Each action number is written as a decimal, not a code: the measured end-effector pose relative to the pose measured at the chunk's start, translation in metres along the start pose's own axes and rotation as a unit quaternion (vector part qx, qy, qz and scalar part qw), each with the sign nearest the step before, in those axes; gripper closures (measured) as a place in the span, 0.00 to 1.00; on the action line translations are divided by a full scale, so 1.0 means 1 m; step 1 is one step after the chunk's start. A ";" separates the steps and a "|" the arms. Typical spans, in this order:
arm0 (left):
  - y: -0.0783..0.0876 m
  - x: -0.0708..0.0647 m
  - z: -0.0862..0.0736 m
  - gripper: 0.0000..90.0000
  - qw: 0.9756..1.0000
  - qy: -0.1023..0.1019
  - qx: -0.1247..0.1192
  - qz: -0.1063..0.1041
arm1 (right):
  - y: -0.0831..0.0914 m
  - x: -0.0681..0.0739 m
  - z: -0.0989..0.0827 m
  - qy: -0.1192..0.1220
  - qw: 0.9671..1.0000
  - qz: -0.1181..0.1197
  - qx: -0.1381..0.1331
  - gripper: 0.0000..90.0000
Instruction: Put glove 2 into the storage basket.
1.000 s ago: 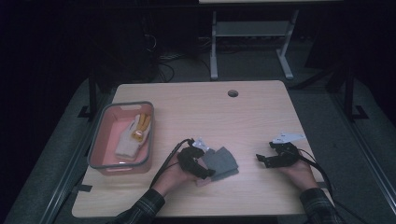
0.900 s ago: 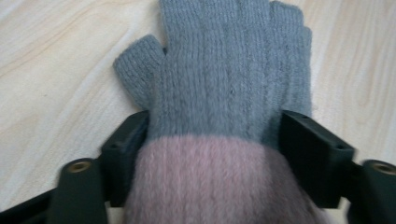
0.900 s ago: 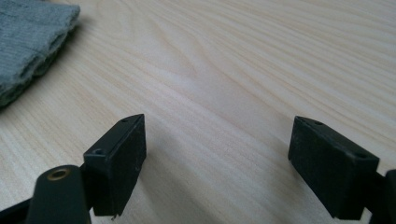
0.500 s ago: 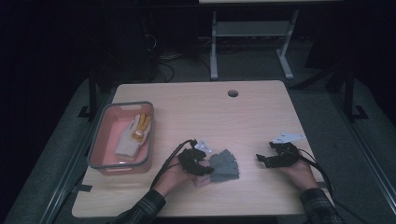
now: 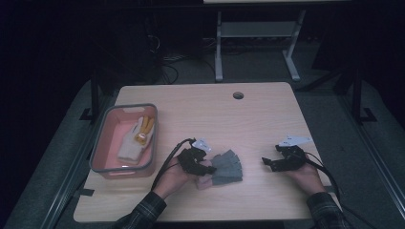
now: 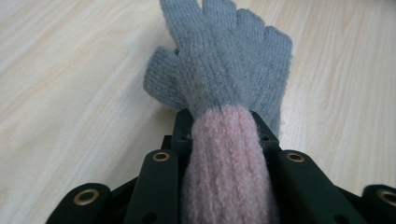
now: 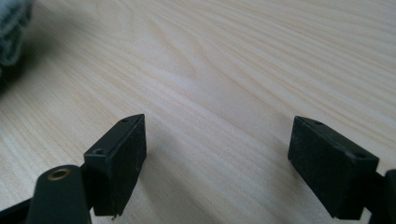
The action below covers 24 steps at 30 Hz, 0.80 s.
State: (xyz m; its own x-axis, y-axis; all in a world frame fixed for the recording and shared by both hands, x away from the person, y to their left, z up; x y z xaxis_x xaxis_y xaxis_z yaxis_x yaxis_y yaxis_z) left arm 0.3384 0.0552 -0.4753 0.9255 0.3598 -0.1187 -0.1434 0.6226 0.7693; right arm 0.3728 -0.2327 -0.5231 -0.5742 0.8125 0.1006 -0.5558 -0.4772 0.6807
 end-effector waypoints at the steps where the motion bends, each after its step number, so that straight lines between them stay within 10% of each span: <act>1: 0.002 0.001 0.001 0.78 1.000 0.002 -0.004 0.000 | 0.000 0.000 0.000 0.000 1.000 0.000 0.000 0.21; 24: 0.049 0.026 0.011 0.77 0.998 0.039 -0.035 0.042 | 0.000 0.000 0.000 -0.001 1.000 0.000 0.000 0.21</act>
State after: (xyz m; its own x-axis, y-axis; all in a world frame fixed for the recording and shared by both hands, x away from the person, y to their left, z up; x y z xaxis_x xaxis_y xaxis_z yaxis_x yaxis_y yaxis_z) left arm 0.3594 0.0874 -0.4339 0.8800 0.4629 -0.1064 -0.2451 0.6345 0.7330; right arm 0.3727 -0.2325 -0.5232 -0.5736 0.8128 0.1017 -0.5553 -0.4771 0.6812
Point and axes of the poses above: each handheld gripper's, and its own axes: y roughly backward along the jaws, z roughly out of its top, x roughly to its left, the point moved 6 cm from there along -y, roughly forward along the jaws, and after that the axes turned 5 degrees about -y, right-handed, at the moved point
